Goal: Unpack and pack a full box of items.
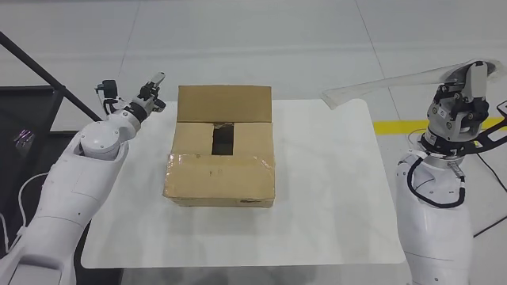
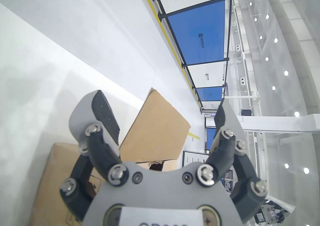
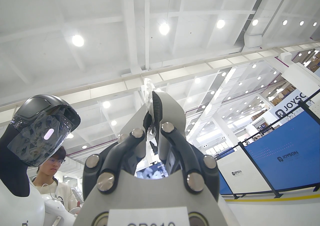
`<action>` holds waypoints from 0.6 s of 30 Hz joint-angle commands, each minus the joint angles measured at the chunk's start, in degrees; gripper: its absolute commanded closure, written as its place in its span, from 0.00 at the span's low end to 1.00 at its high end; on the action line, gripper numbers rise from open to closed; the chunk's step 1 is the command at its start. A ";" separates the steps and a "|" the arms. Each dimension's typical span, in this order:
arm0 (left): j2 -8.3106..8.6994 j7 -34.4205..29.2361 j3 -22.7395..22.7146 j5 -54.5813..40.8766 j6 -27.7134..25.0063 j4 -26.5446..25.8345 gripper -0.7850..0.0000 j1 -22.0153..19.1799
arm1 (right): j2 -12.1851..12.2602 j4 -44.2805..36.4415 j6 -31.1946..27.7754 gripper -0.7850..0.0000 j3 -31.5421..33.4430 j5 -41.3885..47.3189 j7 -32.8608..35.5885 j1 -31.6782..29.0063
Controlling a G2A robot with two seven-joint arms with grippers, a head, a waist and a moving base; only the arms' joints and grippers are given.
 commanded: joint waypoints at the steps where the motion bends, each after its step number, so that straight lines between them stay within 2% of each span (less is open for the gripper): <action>1: 0.00 0.01 0.00 0.00 -0.01 0.00 0.00 0.00 | 0.00 0.00 0.00 1.00 0.00 0.00 0.00 0.00; 2: 0.03 0.38 0.16 0.94 -0.31 -0.30 0.00 0.33 | 0.00 0.00 0.00 1.00 0.00 0.00 0.00 0.00; 5: 0.14 -4.06 -0.33 1.21 -2.32 -0.63 0.00 0.97 | 0.00 0.00 0.00 1.00 0.00 0.00 0.00 0.00; 7: 0.14 -3.83 0.15 4.83 -6.55 0.08 0.00 1.08 | 0.00 0.00 0.00 1.00 0.00 0.00 0.00 0.00; 10: -0.31 -8.87 0.17 3.89 -11.90 1.33 0.00 1.26 | 0.00 0.00 0.00 1.00 0.00 0.00 0.00 0.00; 18: -2.69 -8.08 2.20 7.92 -22.02 8.54 0.00 -0.66 | 0.00 0.00 0.00 1.00 0.00 0.00 0.00 0.00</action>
